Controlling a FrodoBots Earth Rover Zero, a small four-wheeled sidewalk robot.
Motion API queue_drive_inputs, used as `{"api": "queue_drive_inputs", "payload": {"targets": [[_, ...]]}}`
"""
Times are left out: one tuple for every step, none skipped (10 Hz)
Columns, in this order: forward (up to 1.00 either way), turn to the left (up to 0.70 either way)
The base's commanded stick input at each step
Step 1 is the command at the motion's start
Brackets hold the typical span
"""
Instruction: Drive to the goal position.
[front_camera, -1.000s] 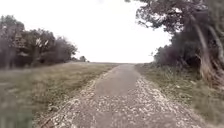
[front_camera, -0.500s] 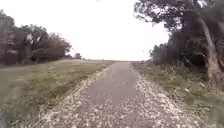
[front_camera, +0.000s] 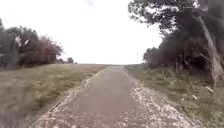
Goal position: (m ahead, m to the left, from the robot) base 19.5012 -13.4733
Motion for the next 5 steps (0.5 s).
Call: {"api": "queue_drive_inputs", "payload": {"targets": [[1.00,-0.19],[1.00,-0.03],[1.00,-0.01],[1.00,-0.01],[1.00,-0.01]]}}
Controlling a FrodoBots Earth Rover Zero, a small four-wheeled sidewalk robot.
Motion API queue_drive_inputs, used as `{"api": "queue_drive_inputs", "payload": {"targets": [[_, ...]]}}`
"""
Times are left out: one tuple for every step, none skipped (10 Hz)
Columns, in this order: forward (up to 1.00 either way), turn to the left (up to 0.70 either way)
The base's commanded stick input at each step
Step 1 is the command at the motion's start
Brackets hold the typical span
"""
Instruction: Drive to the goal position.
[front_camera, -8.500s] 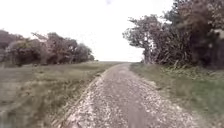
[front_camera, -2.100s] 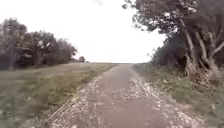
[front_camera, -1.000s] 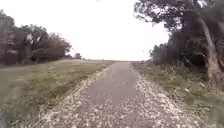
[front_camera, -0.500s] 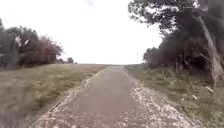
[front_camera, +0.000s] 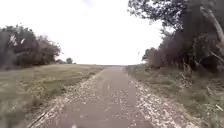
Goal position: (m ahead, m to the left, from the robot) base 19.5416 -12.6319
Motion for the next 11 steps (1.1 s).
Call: {"api": "queue_drive_inputs", "payload": {"targets": [[1.00,-0.01],[1.00,-0.01],[1.00,-0.01],[1.00,-0.01],[1.00,-0.01],[1.00,-0.01],[1.00,-0.01],[1.00,-0.01],[1.00,-0.01],[1.00,-0.01],[1.00,-0.01]]}}
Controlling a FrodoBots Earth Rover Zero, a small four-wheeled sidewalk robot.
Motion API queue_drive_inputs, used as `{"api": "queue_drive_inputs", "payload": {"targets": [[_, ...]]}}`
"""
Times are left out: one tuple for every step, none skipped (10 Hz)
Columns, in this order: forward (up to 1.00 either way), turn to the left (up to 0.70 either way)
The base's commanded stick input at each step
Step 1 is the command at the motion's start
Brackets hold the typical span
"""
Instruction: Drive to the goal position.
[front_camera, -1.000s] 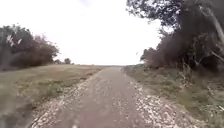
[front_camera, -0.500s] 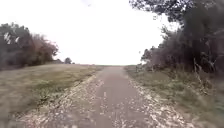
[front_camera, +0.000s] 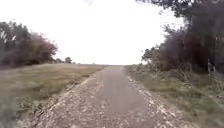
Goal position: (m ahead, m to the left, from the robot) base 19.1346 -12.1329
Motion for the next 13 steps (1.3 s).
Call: {"api": "queue_drive_inputs", "payload": {"targets": [[1.00,-0.01],[1.00,-0.01],[1.00,-0.01],[1.00,-0.01],[1.00,0.00],[1.00,0.02],[1.00,0.04],[1.00,0.06],[1.00,0.10],[1.00,0.08],[1.00,0.01],[1.00,0.00],[1.00,-0.01]]}}
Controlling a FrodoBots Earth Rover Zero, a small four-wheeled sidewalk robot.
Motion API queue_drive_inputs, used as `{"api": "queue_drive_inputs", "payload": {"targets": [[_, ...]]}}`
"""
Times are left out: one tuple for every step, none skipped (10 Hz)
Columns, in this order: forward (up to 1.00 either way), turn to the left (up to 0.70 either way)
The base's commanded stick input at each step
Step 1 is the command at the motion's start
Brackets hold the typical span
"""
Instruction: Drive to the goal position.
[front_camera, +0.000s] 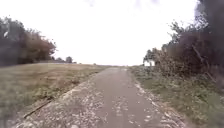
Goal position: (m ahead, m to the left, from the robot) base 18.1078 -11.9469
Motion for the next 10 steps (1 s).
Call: {"api": "queue_drive_inputs", "payload": {"targets": [[1.00,-0.01],[1.00,-0.01],[1.00,-0.01],[1.00,-0.01],[1.00,-0.01],[1.00,-0.01],[1.00,-0.01],[1.00,-0.01],[1.00,-0.01],[1.00,-0.01]]}}
